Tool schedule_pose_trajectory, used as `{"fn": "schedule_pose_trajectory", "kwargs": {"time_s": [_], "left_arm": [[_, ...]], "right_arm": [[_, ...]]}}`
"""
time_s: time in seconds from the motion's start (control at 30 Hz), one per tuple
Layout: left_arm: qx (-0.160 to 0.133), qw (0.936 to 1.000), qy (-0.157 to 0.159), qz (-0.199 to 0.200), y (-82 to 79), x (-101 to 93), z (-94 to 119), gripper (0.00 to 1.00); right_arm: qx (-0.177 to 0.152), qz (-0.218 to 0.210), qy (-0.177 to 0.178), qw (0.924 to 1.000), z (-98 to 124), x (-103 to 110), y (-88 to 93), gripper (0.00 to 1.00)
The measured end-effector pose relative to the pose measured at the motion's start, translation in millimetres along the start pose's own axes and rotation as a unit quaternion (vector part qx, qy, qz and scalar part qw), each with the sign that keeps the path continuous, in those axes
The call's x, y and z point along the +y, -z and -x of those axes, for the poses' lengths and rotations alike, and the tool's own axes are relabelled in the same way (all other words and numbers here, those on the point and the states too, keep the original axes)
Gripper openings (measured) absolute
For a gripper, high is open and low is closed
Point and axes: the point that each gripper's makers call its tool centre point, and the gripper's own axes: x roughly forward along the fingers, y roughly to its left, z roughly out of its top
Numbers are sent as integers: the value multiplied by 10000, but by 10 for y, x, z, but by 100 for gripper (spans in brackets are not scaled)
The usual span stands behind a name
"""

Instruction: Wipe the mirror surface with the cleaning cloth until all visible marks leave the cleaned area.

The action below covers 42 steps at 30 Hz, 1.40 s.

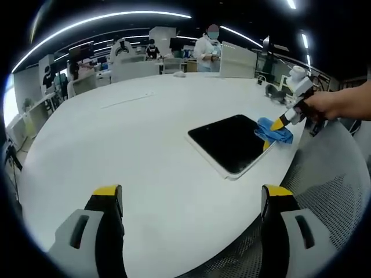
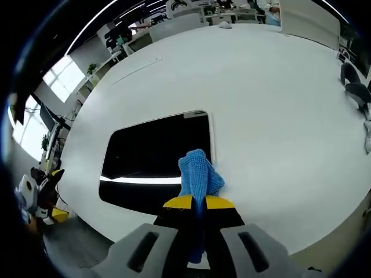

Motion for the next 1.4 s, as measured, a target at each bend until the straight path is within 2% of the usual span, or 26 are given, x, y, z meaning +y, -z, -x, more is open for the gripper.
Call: {"fn": "schedule_pose_trajectory", "kwargs": {"time_s": [0.43,1.03,1.4], "left_arm": [[-21,10000,12,19,-5,1,0,99],[-27,10000,24,32,1,-7,-2,99],[9,10000,84,-2,16,-31,-7,99]], "right_arm": [[121,148,-148,9997,-120,326,41,0],[254,404,-386,9981,-247,896,122,0],[287,410,-488,9976,-290,1117,146,0]]}}
